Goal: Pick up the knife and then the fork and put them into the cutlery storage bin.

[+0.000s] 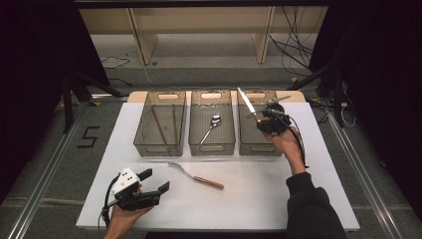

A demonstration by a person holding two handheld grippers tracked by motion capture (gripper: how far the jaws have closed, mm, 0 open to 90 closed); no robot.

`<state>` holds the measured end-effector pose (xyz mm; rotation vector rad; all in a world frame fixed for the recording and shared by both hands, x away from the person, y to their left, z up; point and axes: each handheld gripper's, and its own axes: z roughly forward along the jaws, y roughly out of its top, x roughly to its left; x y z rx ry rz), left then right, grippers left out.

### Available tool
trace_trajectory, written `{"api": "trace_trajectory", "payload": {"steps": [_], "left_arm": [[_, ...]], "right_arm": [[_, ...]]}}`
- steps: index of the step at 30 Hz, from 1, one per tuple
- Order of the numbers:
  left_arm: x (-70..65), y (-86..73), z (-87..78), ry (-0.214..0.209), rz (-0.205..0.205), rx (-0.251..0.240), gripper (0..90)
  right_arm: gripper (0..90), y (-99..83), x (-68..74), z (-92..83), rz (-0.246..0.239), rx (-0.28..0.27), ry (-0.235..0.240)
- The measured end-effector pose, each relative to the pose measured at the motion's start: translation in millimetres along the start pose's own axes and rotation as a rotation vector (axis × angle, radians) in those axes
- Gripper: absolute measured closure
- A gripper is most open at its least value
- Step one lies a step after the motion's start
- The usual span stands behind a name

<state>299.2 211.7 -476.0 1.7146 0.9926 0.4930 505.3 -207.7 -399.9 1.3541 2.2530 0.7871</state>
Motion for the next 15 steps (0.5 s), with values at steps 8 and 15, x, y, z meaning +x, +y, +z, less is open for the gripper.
{"api": "trace_trajectory", "payload": {"steps": [8,15], "left_arm": [[0.7,-0.3,0.4,-0.001,-0.006,-0.001,18.9],[0.9,-0.2,0.5,-0.003,-0.007,-0.001,18.9]], "right_arm": [[76.2,1.6,3.3,8.0,0.012,0.019,0.001],[76.1,2.9,6.5,13.2,0.025,0.037,0.011]]}}
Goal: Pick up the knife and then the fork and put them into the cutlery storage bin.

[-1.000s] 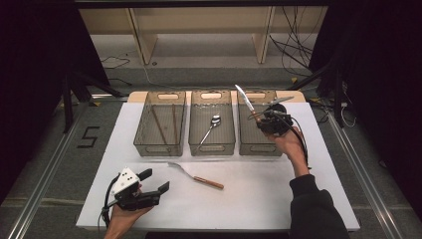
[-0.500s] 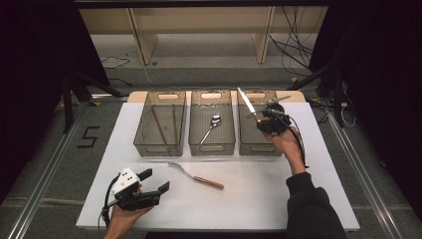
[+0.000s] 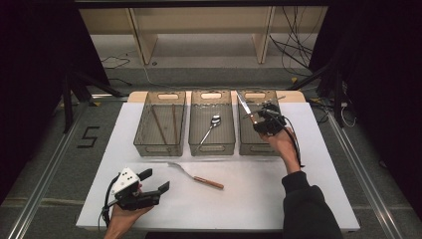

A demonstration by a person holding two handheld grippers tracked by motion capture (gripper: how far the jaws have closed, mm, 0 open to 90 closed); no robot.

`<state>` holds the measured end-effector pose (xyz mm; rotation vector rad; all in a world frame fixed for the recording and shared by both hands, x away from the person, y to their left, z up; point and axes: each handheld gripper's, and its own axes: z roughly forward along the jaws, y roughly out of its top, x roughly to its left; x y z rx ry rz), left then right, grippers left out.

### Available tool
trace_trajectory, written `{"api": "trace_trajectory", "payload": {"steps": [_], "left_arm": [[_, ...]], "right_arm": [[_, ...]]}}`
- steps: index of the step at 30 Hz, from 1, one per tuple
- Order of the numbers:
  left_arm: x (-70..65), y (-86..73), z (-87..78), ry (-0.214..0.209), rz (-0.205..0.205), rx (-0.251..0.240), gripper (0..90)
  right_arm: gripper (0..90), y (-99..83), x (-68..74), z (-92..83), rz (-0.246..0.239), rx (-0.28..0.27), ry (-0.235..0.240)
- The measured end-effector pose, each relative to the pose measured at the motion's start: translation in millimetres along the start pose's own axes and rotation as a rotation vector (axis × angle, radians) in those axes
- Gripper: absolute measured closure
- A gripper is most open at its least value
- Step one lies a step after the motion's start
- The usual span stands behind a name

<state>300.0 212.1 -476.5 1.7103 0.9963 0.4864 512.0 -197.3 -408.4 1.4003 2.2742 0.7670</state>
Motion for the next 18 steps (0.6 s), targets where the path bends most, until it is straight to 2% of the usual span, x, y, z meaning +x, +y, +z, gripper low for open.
{"api": "trace_trajectory", "payload": {"steps": [4,8,9,12,18], "left_arm": [[-0.3,0.1,-0.3,-0.001,0.001,0.0,18.9],[-0.2,0.2,-0.3,-0.002,-0.001,-0.001,18.7],[-0.1,0.1,-0.3,-0.002,-0.001,0.0,18.7],[0.0,0.2,-0.3,-0.002,-0.003,0.0,18.7],[-0.6,0.2,0.3,-0.002,0.0,0.003,18.7]], "right_arm": [[76.1,-0.6,1.4,4.3,0.002,0.023,-0.012],[75.3,-0.5,0.9,6.3,0.023,0.039,0.007],[74.1,-0.4,-0.1,6.3,0.026,0.041,0.023],[59.5,0.3,-1.7,2.5,0.049,0.02,0.059],[54.1,2.2,1.4,-8.6,0.023,-0.021,0.089]]}}
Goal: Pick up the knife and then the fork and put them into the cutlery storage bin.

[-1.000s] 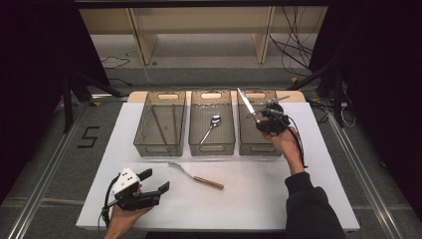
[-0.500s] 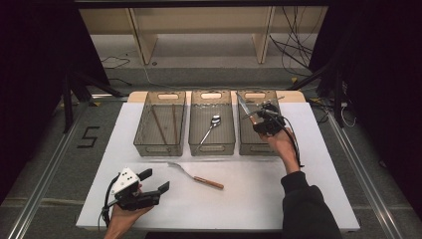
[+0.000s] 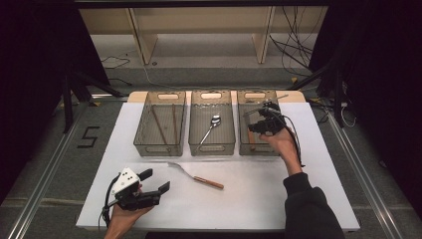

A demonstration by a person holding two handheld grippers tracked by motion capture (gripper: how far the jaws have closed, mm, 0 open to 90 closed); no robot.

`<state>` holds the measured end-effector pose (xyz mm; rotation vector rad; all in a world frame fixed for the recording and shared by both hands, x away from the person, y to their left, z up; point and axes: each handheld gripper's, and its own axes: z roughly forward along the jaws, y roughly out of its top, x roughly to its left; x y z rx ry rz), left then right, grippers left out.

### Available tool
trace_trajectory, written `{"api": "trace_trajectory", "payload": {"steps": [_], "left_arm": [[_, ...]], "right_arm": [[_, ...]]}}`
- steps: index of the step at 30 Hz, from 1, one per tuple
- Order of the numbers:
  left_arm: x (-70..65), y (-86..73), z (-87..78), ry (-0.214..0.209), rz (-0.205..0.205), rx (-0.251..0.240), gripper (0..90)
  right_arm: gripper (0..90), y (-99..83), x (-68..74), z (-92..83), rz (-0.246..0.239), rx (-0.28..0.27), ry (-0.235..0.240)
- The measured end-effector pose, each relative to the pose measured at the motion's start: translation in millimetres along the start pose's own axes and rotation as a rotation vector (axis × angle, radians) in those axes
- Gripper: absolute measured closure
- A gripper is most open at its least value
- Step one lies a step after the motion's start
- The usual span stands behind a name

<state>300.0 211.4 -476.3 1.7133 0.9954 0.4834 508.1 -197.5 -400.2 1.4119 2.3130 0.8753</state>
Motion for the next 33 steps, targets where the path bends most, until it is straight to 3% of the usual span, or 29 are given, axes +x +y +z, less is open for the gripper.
{"api": "trace_trajectory", "payload": {"steps": [8,17,33], "left_arm": [[0.2,-0.1,-0.2,0.001,-0.001,0.0,18.6],[-0.2,0.0,-0.6,0.001,0.002,-0.001,18.5],[-0.9,0.2,-1.1,-0.002,-0.001,-0.009,17.9]], "right_arm": [[45.6,0.2,25.0,-18.8,-0.114,-0.079,0.067],[39.1,-3.6,56.5,-34.6,-0.218,-0.105,0.144],[35.7,-11.9,93.7,-30.8,-0.302,-0.104,0.223]]}}
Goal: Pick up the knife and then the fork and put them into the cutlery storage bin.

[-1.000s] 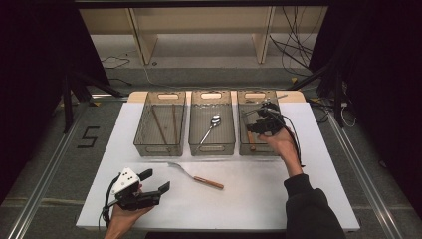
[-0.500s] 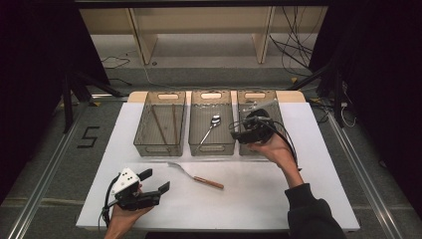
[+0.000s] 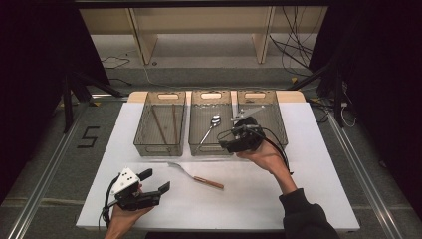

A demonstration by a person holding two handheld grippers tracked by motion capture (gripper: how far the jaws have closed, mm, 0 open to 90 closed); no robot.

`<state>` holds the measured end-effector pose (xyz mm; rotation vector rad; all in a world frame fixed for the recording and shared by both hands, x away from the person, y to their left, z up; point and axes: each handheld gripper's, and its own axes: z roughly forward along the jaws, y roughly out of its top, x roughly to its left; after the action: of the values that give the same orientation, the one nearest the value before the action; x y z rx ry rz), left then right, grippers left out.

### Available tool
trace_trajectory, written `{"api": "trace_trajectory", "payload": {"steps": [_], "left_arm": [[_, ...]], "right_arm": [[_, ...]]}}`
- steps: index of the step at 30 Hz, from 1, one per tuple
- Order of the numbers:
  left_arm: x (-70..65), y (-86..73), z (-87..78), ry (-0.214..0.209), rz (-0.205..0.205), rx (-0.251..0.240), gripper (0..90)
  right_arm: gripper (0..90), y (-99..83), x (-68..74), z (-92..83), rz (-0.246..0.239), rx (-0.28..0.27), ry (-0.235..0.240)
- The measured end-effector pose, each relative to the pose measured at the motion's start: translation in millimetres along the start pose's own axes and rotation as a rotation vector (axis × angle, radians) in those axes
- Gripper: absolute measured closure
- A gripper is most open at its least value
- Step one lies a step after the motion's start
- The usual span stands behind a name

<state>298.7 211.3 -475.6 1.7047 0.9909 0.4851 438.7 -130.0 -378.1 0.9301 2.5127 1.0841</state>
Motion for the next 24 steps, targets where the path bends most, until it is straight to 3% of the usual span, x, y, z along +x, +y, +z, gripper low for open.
{"api": "trace_trajectory", "payload": {"steps": [7,24], "left_arm": [[-0.4,-0.1,0.1,0.0,-0.003,-0.001,17.5],[-1.2,0.0,-0.8,-0.006,0.003,-0.012,16.8]], "right_arm": [[33.1,0.1,19.3,11.1,-0.039,0.022,0.062],[32.2,-8.6,58.3,45.2,-0.132,0.115,0.159]]}}
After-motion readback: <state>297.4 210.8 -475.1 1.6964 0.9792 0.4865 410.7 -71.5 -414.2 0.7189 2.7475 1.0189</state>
